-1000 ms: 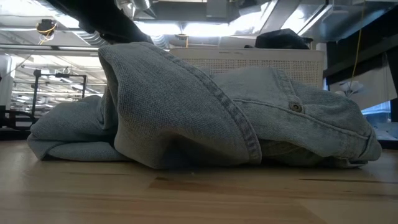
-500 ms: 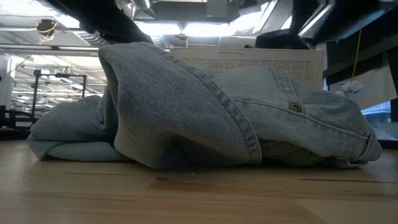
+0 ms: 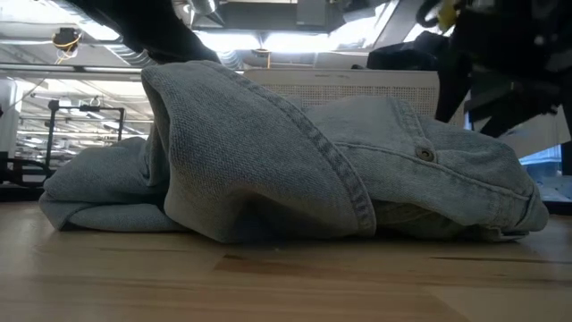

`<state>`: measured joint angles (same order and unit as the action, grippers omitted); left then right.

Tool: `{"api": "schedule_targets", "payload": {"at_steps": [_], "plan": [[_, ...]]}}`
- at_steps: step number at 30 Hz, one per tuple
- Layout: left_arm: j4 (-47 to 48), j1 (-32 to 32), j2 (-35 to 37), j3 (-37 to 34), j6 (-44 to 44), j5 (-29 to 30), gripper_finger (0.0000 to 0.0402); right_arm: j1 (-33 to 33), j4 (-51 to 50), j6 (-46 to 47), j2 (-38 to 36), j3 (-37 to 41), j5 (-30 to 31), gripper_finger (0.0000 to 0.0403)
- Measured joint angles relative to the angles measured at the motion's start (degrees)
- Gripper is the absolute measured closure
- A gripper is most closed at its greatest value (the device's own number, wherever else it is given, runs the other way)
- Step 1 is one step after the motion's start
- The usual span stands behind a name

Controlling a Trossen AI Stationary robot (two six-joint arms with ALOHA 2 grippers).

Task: Sort clothes
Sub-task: Put the gray underwear into the white laundry bin

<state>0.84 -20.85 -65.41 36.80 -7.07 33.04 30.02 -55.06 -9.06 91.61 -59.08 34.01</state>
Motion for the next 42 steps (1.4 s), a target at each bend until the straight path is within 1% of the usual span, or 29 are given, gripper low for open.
{"api": "schedule_targets", "payload": {"at_steps": [4,10,12,15,17,19,24,25,27,29,31,33,35,39,42], "plan": [[0.0,0.0,0.0,0.0,0.0,0.0,0.0247,0.0,5.0,-5.3,0.0,3.5,3.4,0.0182],[0.0,0.0,0.0,0.0,0.0,0.0,0.0247,-0.1,10.8,-11.9,0.0,6.6,11.8,0.0182],[0.0,0.0,0.0,0.0,0.1,0.0,0.0247,-0.5,11.1,-12.7,0.0,6.9,12.9,0.0182],[0.0,0.0,0.0,0.0,0.5,0.0,0.0247,-1.3,11.2,-13.3,0.0,7.1,12.8,0.0189],[0.0,0.0,0.0,0.0,0.5,0.0,0.0247,-1.8,11.9,-13.4,0.0,7.1,12.4,0.0210],[-0.1,0.0,0.0,0.0,0.5,0.0,0.0247,-2.1,12.5,-13.7,0.0,7.1,11.4,0.0245],[-0.2,0.0,0.0,0.0,1.0,0.0,0.0247,-2.3,12.5,-15.9,0.0,6.6,10.0,0.0364],[-0.2,0.0,0.0,0.0,1.3,0.0,0.0247,-2.3,11.8,-16.2,0.0,6.1,10.1,0.0382],[-0.2,0.0,0.0,0.0,1.4,0.0,0.0247,-2.3,9.8,-16.3,0.0,4.0,10.4,0.0389],[-0.2,0.0,0.0,0.0,1.3,0.0,0.0247,-2.3,7.2,-16.3,0.0,1.3,10.7,0.0375],[-0.2,0.0,0.0,0.0,1.3,0.0,0.0247,-2.2,3.8,-16.4,0.0,-2.3,12.8,0.0363],[-0.2,0.0,0.0,0.0,1.2,0.0,0.0247,-2.3,0.7,-16.9,0.0,-6.2,14.2,0.0360],[-0.2,0.0,0.0,0.0,1.2,0.0,0.0247,-2.3,-2.7,-17.7,0.0,-10.3,15.2,0.0366],[-0.2,0.0,0.0,0.0,1.1,0.0,0.0247,-2.3,-7.7,-20.4,-0.1,-19.1,17.1,0.0391],[-0.2,0.0,0.0,0.0,1.1,0.0,0.0247,-2.3,-10.2,-21.5,-0.1,-25.5,20.0,0.0395]]}}
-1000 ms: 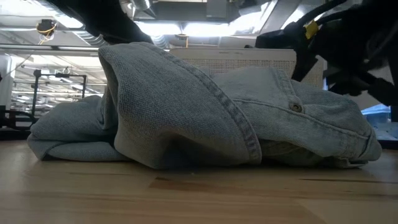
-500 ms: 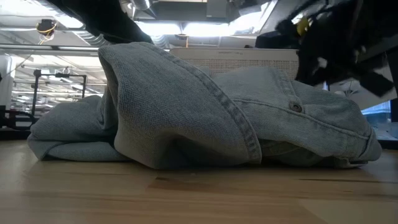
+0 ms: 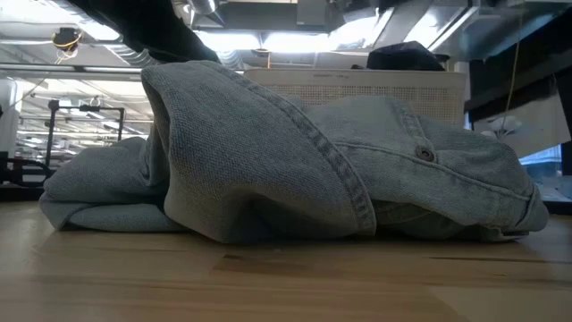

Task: Sort clothes
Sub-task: Put the gray underwear into the white laundry bin

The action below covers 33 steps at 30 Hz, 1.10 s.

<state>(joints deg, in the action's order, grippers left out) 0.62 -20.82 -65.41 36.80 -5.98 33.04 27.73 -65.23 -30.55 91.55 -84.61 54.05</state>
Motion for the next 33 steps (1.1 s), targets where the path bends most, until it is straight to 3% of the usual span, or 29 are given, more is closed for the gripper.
{"api": "schedule_targets", "payload": {"at_steps": [6,11,17,22,29,33], "plan": [[0.0,0.0,0.0,0.0,0.0,0.0,0.0247,0.0,-1.3,-1.2,0.0,-9.6,3.1,0.0373],[0.1,0.0,0.0,0.0,0.0,0.0,0.0247,-0.4,-1.3,3.9,0.0,-10.4,-5.5,0.0369],[0.1,0.0,0.0,0.0,-0.4,0.0,0.0247,-1.4,-4.5,13.8,0.0,-4.5,-18.3,0.0357],[0.3,0.0,0.0,0.0,-0.6,0.0,0.0247,-1.9,-3.8,20.1,0.0,3.8,-23.7,0.0294],[0.3,0.0,0.0,0.0,-1.5,0.0,0.0247,-1.9,-2.3,22.6,0.0,15.7,-24.1,0.0178],[0.3,0.0,0.0,0.0,-1.5,0.0,0.0247,-1.9,0.2,22.8,0.0,20.5,-24.3,0.0141]]}}
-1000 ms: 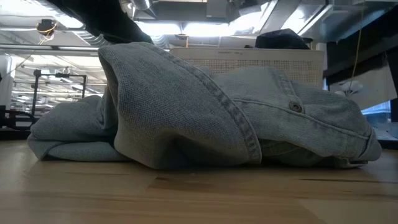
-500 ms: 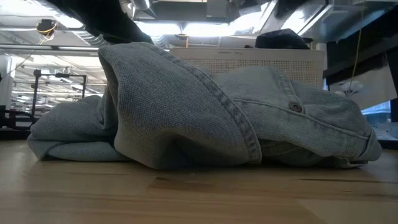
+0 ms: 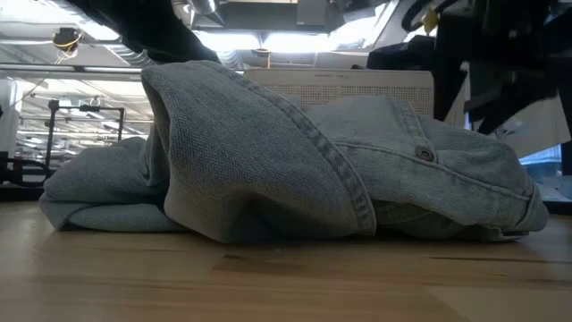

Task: Sort clothes
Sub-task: Put the gray underwear into the white laundry bin

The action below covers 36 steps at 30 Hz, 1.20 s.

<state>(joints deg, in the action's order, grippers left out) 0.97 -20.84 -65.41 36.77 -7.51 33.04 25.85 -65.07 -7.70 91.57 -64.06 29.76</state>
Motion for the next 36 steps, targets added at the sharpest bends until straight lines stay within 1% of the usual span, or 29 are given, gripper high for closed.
{"api": "schedule_targets", "payload": {"at_steps": [4,9,13,17,20,23,26,29,30,34,36], "plan": [[0.0,0.0,0.0,0.0,0.0,0.0,0.0247,0.0,7.7,-1.8,0.0,3.8,0.4,0.0135],[0.0,0.0,0.0,0.0,0.0,0.0,0.0247,0.0,16.7,-6.0,0.0,8.3,5.5,0.0141],[0.0,0.0,0.0,0.0,0.2,0.0,0.0247,0.0,21.7,-8.7,0.0,9.4,7.8,0.0152],[-0.1,0.0,0.0,0.0,0.4,0.0,0.0247,-0.9,24.9,-10.2,0.0,9.4,9.3,0.0172],[-0.1,0.0,0.0,0.0,0.4,0.0,0.0247,-2.6,26.2,-10.3,0.1,9.4,11.1,0.0199],[-0.1,0.0,0.0,0.0,0.4,0.0,0.0247,-4.5,26.6,-10.6,0.5,9.4,11.2,0.0240],[0.0,0.0,0.0,0.0,0.4,0.0,0.0247,-5.8,26.7,-10.7,0.8,9.5,11.3,0.0299],[0.1,0.0,0.0,0.0,0.4,0.0,0.0247,-6.2,27.0,-11.5,0.9,9.5,12.1,0.0374],[0.1,0.0,0.0,0.0,0.6,0.0,0.0247,-6.1,27.4,-11.9,0.9,9.5,13.1,0.0386],[0.1,0.0,0.0,0.0,0.7,0.0,0.0247,-5.9,27.5,-7.7,0.9,9.1,21.2,0.0384],[0.1,0.0,0.0,0.0,0.8,0.0,0.0247,-5.1,27.3,-7.4,0.9,8.6,24.7,0.0392]]}}
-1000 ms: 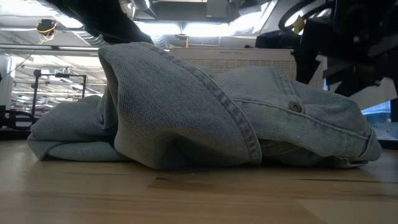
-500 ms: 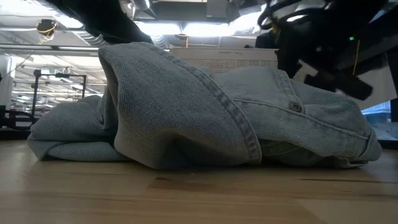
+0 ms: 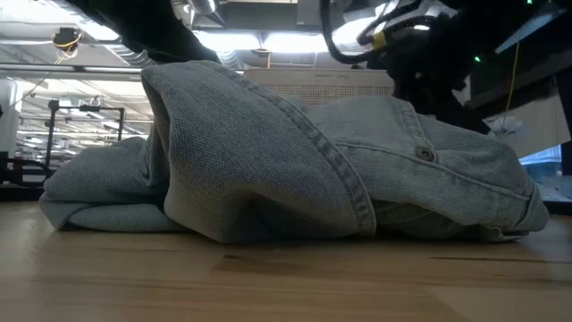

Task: Sort clothes
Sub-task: Put the gray underwear into the white laundry bin

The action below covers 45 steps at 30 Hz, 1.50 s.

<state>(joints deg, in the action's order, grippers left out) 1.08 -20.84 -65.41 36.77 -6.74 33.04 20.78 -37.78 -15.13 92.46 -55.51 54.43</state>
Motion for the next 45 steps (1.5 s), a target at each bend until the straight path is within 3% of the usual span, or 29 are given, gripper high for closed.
{"api": "schedule_targets", "payload": {"at_steps": [4,9,16,26,34,45], "plan": [[0.0,0.0,0.0,0.0,0.1,0.0,0.0247,2.6,-1.6,-2.1,-0.3,-3.1,8.1,0.0392],[0.0,0.0,0.0,0.0,0.1,0.0,0.0247,5.3,-10.3,-2.8,-0.7,-12.2,13.6,0.0397],[0.0,0.0,0.0,0.0,0.1,0.0,0.0247,6.2,-17.4,-9.2,-0.7,-25.8,17.2,0.0394],[0.0,0.0,0.0,0.0,0.1,0.0,0.0247,4.7,-17.7,-24.3,-0.7,-41.0,22.2,0.0391],[0.0,0.0,0.0,0.0,0.1,0.0,0.0247,-4.0,-17.6,-33.0,-0.8,-48.3,20.2,0.0390],[0.0,0.0,0.0,0.0,0.1,0.0,0.0247,-21.3,-5.5,-40.4,-0.8,-49.1,3.9,0.0389]]}}
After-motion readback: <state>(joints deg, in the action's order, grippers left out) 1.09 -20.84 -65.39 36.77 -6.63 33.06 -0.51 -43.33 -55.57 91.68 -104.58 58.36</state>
